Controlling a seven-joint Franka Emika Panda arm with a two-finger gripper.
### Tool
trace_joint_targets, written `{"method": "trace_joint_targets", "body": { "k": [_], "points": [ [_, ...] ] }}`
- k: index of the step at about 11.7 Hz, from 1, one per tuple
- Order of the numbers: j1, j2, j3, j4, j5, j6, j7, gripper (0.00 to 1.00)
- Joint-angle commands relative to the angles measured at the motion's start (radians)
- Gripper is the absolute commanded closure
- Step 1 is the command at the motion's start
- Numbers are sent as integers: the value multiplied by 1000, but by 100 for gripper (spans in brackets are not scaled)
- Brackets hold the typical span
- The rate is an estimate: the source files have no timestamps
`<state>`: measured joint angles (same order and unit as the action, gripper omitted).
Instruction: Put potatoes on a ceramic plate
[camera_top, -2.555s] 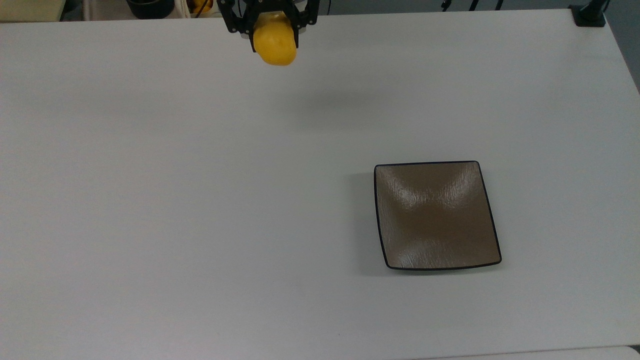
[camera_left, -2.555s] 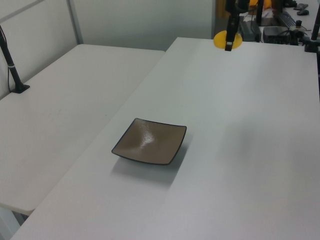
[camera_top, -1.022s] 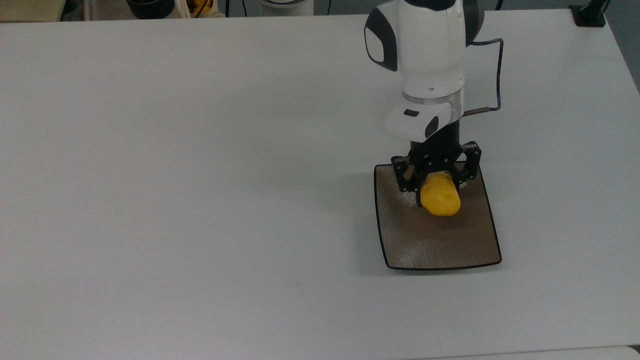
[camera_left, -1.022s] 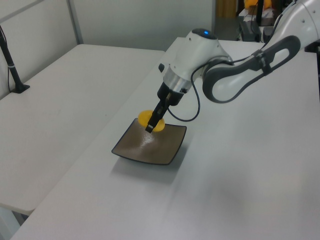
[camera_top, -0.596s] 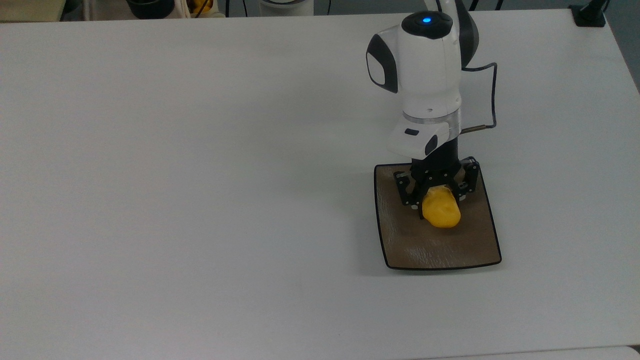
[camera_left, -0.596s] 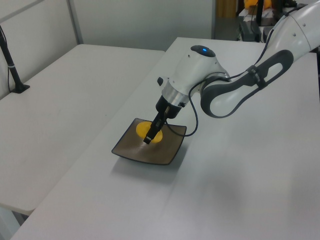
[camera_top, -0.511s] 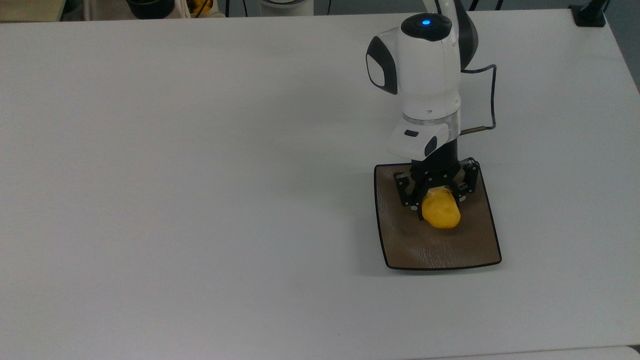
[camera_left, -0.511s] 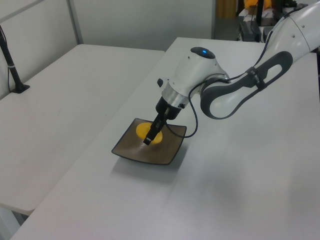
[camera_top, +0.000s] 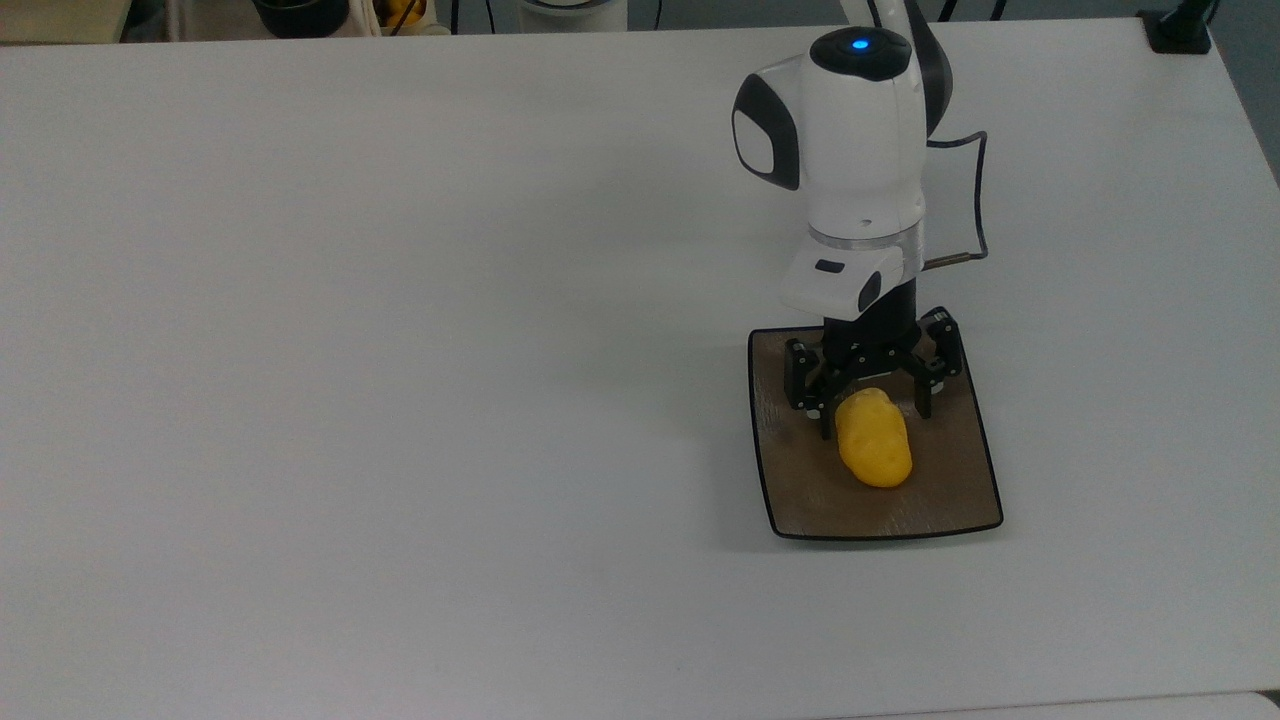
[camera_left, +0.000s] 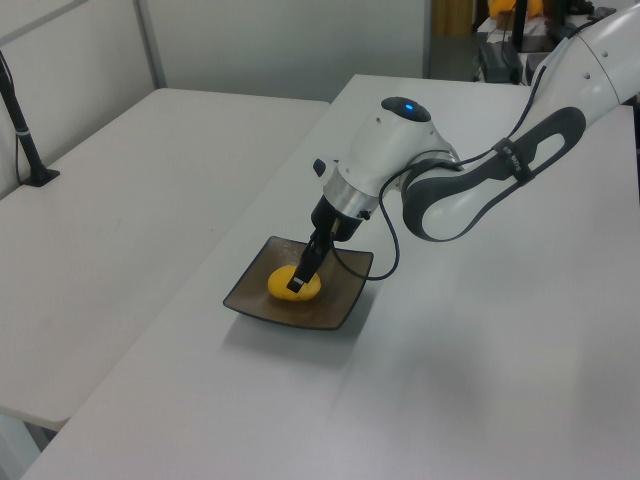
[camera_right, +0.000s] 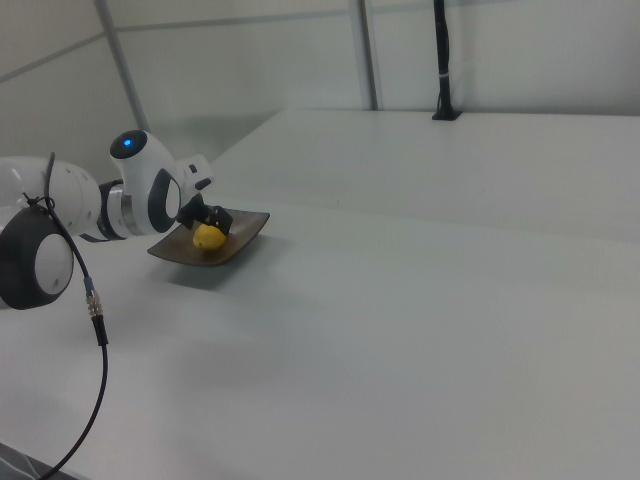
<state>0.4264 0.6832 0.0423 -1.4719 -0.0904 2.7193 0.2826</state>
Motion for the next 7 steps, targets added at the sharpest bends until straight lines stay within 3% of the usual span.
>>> {"method": "trace_joint_targets", "body": {
  "k": [1,3,7],
  "points": [
    [9,-49,-18,2,-14,-1,23,0],
    [0,-175,-24,-82,-14,-56,23,0],
    [-32,-457,-36,-90,3,-655,27,0]
  ]
}}
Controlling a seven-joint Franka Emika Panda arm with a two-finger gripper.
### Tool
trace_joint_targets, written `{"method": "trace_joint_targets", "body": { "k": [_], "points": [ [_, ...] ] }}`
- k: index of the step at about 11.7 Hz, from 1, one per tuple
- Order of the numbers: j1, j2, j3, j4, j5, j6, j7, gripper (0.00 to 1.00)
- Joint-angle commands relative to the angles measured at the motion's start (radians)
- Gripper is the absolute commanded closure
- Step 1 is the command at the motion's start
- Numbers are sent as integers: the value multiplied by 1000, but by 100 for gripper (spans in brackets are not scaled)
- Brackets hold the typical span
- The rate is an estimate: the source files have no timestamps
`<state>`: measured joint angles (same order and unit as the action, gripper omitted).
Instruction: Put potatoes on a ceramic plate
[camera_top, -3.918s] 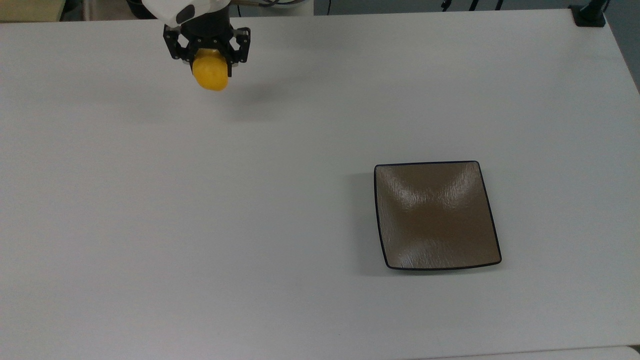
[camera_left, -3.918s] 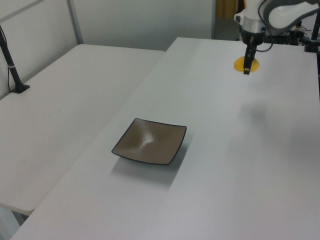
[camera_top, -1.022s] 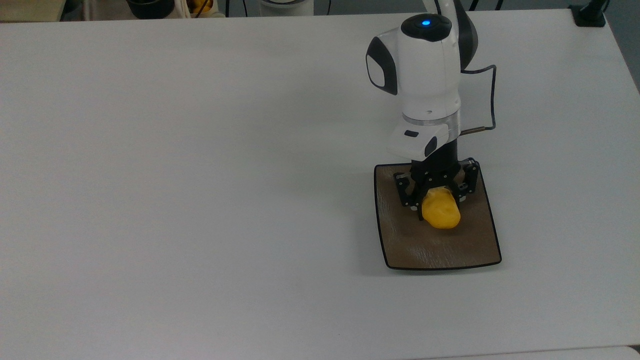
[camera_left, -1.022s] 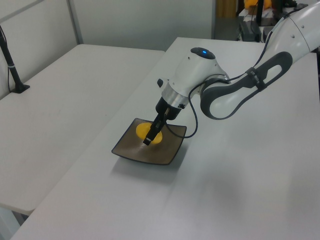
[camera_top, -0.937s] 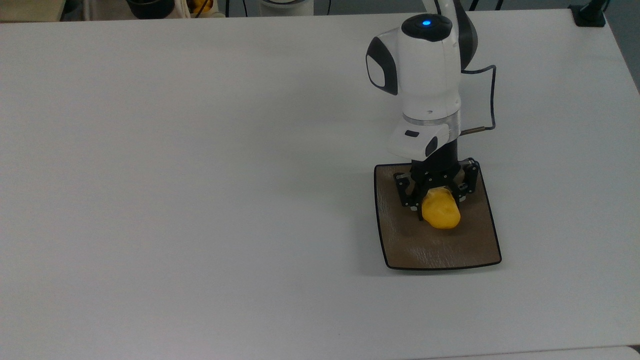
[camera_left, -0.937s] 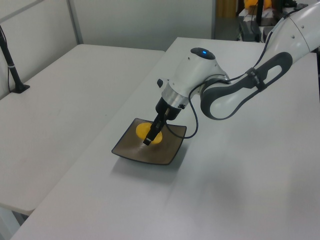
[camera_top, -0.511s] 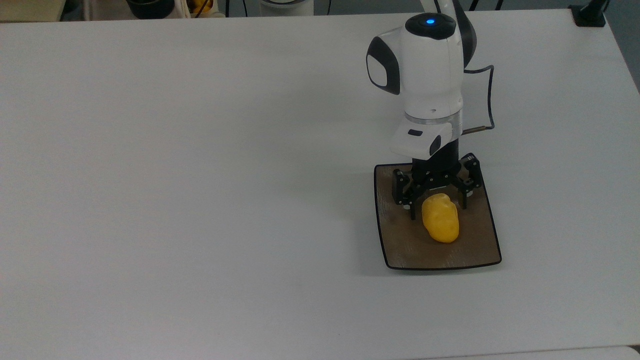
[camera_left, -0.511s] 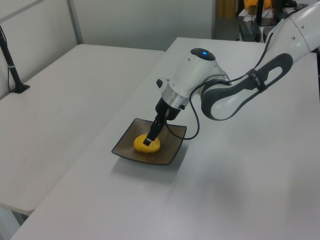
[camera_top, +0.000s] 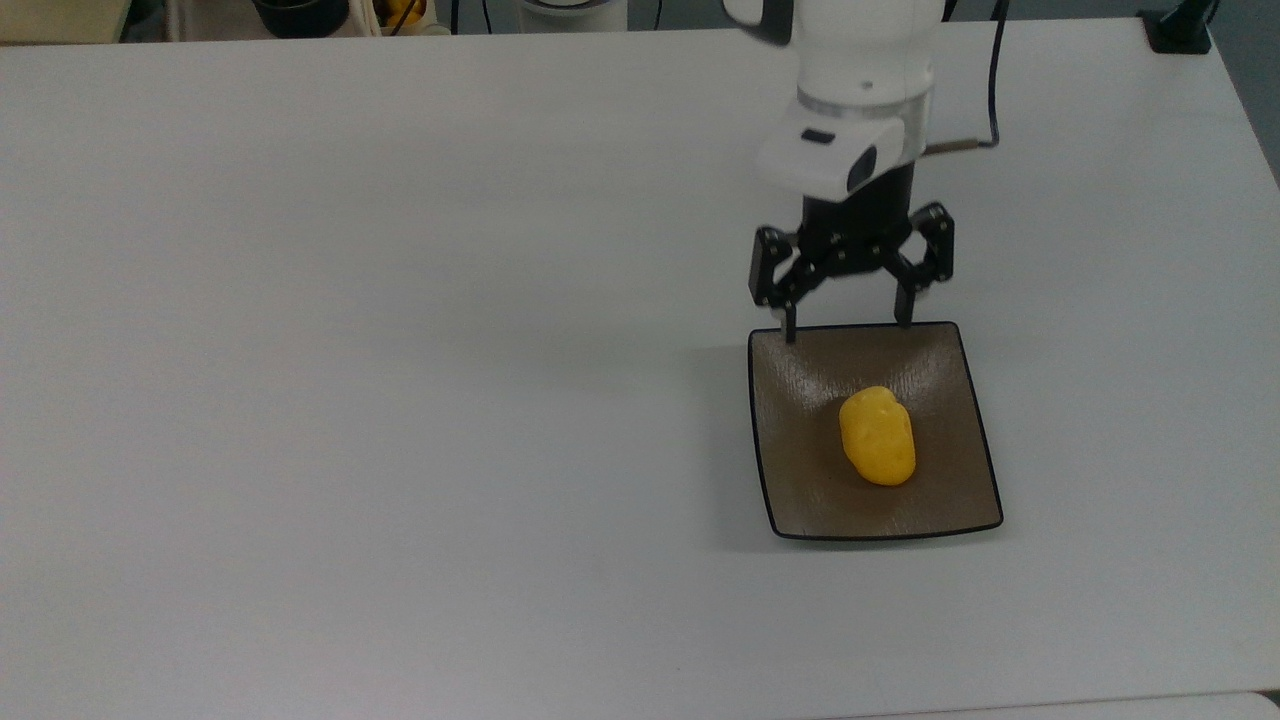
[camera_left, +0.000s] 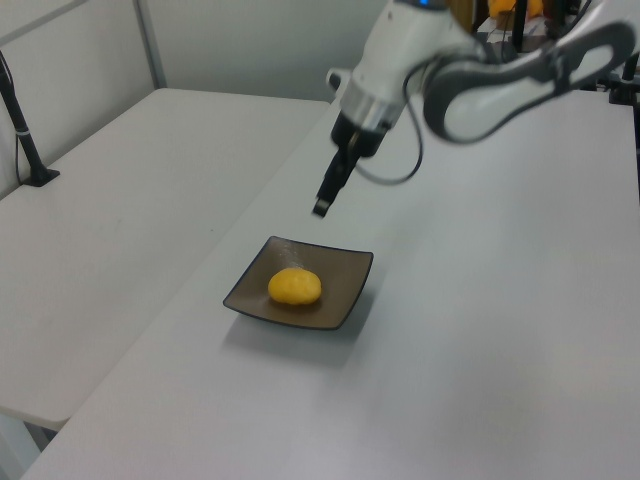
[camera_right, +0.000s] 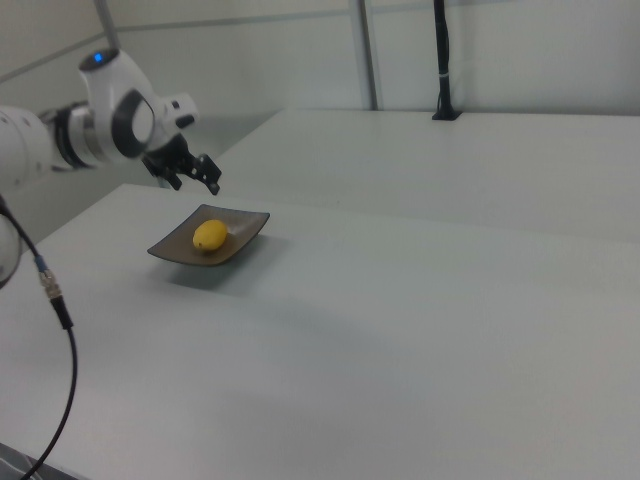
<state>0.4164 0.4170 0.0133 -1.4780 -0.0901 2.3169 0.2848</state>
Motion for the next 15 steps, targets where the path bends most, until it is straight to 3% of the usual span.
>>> {"method": "trace_joint_targets", "body": {
  "k": [1,3,7,10,15],
  "points": [
    [-40,-252,-6,-85,9,-355,25,0],
    [-99,-370,-7,-110,55,-520,25,0],
    [-186,-486,-7,-145,93,-712,25,0],
    [-206,-549,-7,-234,93,-703,1,0],
    [-206,-526,-9,-277,93,-561,-182,0]
  ]
}}
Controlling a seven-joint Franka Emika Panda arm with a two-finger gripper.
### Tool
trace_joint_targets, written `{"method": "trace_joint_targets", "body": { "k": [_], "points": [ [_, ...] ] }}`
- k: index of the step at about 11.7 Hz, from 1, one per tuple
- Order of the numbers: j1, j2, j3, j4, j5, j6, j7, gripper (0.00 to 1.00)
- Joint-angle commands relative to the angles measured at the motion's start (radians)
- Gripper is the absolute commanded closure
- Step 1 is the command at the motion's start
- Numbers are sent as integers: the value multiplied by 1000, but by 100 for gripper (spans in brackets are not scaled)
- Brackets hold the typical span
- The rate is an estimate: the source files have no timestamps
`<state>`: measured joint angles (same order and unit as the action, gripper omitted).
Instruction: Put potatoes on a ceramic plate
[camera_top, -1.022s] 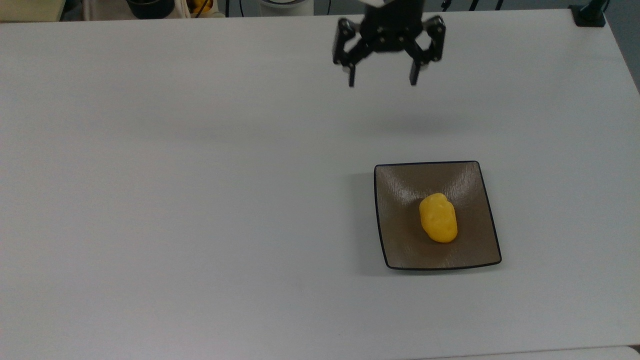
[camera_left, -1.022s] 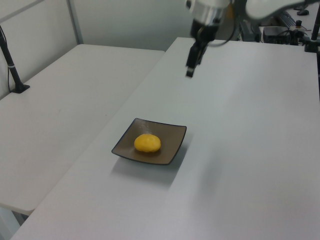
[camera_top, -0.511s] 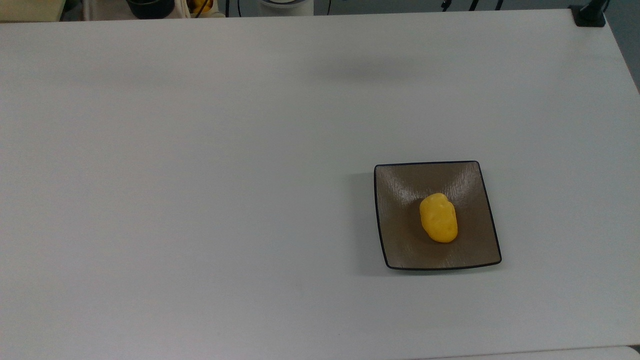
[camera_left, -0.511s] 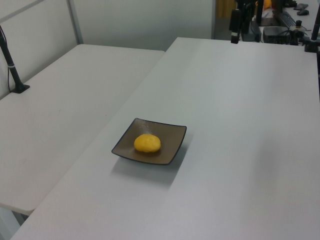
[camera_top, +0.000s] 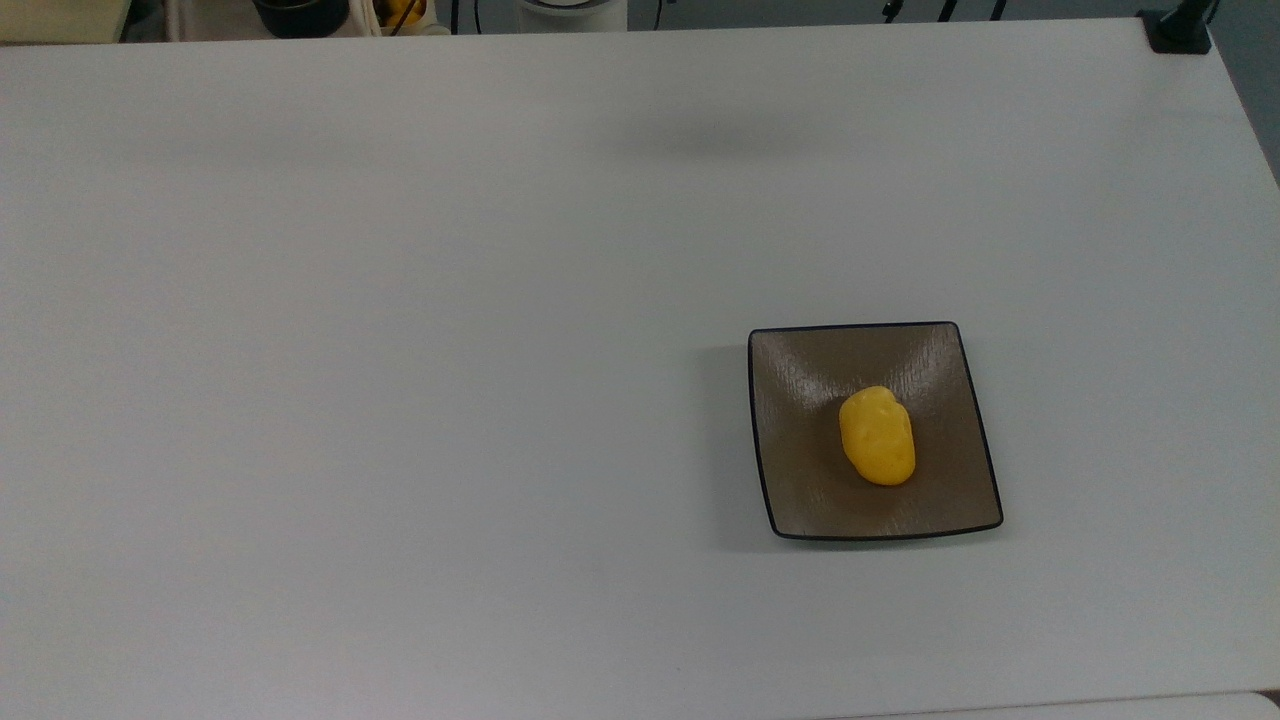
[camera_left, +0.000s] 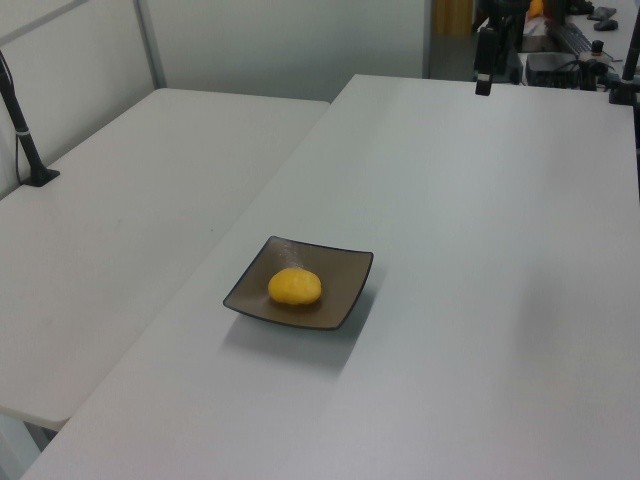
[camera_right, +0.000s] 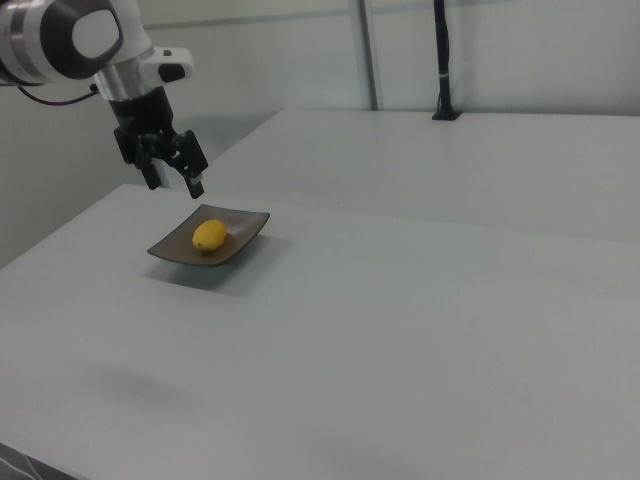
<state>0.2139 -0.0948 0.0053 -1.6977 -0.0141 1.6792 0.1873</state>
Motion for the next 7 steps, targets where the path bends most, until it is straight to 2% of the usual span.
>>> {"method": "trace_joint_targets", "body": {
  "k": [1,7],
  "points": [
    [-4,-14,-1,-66,19,89,-100,0],
    [-1,-6,-1,-65,22,91,-101,0]
  ]
}}
